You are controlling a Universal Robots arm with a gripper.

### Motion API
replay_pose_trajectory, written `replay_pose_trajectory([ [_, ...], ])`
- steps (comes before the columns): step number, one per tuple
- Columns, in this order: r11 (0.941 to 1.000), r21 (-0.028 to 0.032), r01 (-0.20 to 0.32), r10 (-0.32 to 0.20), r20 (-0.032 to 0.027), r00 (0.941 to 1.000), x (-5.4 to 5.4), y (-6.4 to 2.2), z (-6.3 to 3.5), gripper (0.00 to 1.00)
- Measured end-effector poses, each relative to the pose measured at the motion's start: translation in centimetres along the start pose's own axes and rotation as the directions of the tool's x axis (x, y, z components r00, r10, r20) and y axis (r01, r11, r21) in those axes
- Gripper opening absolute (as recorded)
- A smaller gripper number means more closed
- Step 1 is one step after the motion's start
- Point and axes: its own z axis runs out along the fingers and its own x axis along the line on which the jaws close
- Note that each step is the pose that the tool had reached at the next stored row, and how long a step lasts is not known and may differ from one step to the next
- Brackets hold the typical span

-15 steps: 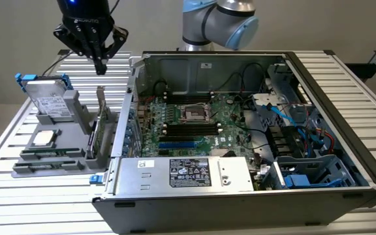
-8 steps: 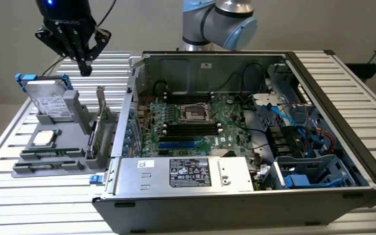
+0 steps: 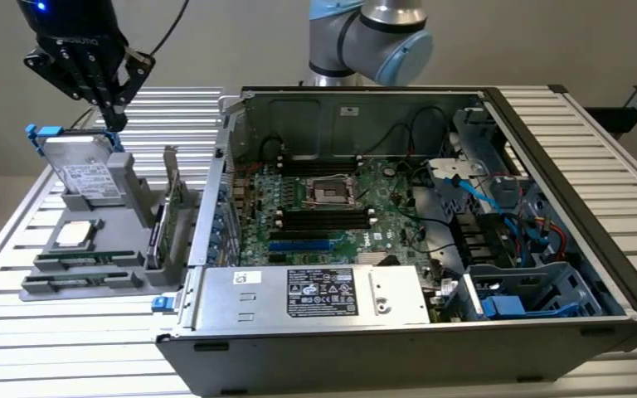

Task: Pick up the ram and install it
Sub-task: 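Reach for the ram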

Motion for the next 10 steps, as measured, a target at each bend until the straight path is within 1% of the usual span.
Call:
replay_pose_trajectory([
  [6,1.0,0.0,0.0,0.0,-0.0001,1.0,2.7,-0.32,0.34,0.1],
  [10,1.0,0.0001,0.0,0.0,-0.0001,1.0,4.5,-0.82,0.51,0.1],
])
